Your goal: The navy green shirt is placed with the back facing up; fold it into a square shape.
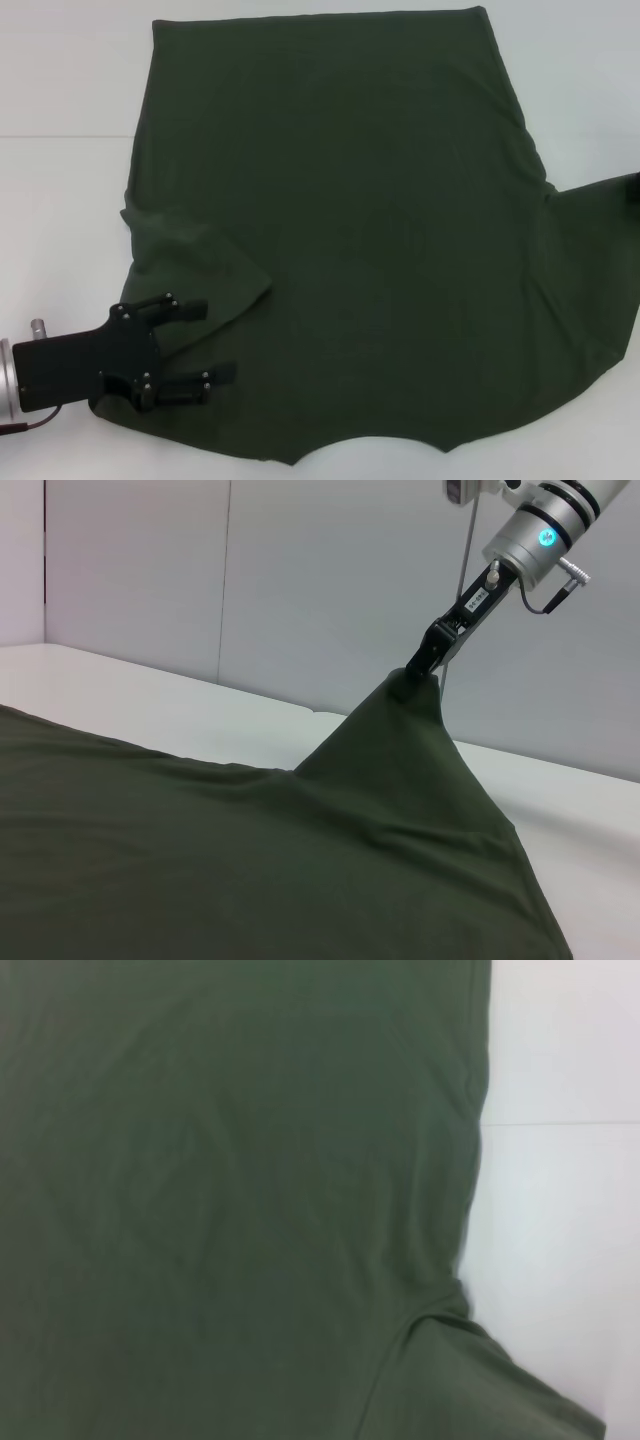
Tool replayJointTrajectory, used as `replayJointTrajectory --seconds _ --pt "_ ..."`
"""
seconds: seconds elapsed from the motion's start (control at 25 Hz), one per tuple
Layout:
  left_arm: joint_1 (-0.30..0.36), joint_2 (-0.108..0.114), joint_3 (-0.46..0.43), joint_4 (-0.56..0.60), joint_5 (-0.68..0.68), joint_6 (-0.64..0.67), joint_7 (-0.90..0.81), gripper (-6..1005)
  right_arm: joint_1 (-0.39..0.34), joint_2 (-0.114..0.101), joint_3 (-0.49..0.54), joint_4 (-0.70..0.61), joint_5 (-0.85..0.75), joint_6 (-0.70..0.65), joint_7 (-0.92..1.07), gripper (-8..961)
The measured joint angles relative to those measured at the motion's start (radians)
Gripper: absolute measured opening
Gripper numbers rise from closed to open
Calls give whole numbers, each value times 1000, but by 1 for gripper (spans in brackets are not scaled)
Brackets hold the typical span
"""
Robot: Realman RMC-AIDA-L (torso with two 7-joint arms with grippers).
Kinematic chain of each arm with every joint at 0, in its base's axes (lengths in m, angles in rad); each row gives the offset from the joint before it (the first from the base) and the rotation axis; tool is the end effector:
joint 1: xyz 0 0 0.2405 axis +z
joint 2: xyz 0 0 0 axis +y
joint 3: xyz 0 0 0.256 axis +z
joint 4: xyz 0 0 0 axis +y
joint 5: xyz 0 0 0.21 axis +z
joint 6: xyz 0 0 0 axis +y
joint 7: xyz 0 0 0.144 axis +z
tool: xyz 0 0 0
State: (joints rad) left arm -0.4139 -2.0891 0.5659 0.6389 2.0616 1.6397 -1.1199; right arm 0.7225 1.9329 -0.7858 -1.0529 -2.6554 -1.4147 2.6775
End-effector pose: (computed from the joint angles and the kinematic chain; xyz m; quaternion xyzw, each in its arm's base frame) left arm -0.3005 0.2869 0.0027 -0.9417 -0.1651 -0.2430 0.1638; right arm 0.2543 0.4185 0.1187 -0.7653 0.5597 -0.0074 0.3178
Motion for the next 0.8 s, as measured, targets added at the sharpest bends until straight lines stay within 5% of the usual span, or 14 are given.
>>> replayJointTrajectory --seconds 0.48,0.8 --pt "-1 0 -1 0 0 0 0 883 -2 -11 -23 -39 -7 -45 -4 29" --pt "3 -6 -1 2 1 0 0 883 90 28 -103 -28 -109 -35 4 47"
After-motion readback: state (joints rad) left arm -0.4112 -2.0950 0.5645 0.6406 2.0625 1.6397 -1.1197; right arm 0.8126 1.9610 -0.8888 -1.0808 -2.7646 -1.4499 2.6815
